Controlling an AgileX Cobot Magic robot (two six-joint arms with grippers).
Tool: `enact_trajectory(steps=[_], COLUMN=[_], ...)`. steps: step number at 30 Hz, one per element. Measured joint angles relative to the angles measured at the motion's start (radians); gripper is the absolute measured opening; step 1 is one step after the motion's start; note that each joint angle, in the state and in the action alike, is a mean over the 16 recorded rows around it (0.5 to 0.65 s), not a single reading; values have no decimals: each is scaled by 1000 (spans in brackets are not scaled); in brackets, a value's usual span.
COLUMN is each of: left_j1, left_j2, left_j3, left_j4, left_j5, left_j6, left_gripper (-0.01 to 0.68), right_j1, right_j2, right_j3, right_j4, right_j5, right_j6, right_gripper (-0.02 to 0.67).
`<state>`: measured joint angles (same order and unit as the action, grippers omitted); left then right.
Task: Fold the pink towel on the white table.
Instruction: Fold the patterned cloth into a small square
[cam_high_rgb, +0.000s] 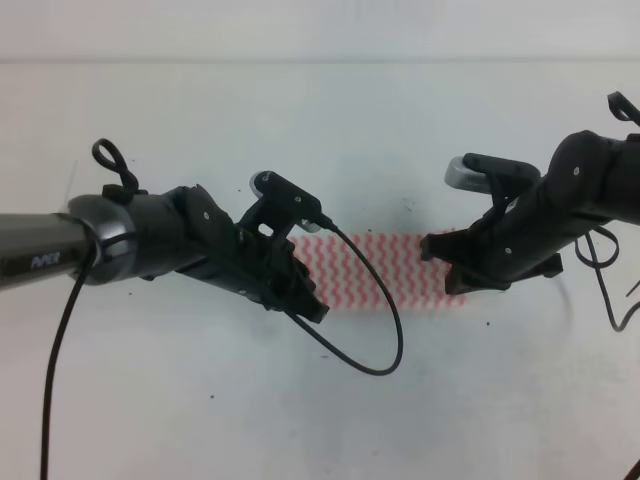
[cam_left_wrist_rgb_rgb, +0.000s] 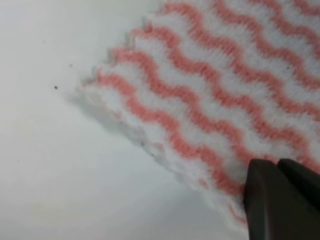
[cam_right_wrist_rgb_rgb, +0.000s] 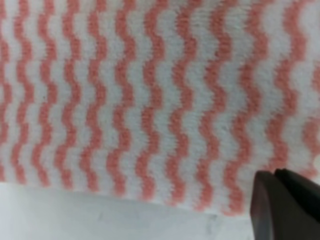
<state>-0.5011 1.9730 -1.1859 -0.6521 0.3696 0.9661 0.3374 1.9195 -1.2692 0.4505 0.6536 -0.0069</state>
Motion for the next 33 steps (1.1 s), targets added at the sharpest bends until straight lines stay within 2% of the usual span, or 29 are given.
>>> enact_trajectory(steps=[6,23,33], left_j1=[0,0,14], left_j2=[0,-91,-147], left_j3=[1,8,10], left_j4=[-2,3,1], left_j5=[10,38,-13], left_j6=[-11,-12,-8], left_gripper=[1,0,0], right_j1=[0,0,0], right_j2=[16,-51,-77], right_j3=[0,-25,-39], right_j4=[-46,-52,-52], right_j5=[2,6,14], right_j6=[39,42,52], right_gripper=[-2,-2,-1])
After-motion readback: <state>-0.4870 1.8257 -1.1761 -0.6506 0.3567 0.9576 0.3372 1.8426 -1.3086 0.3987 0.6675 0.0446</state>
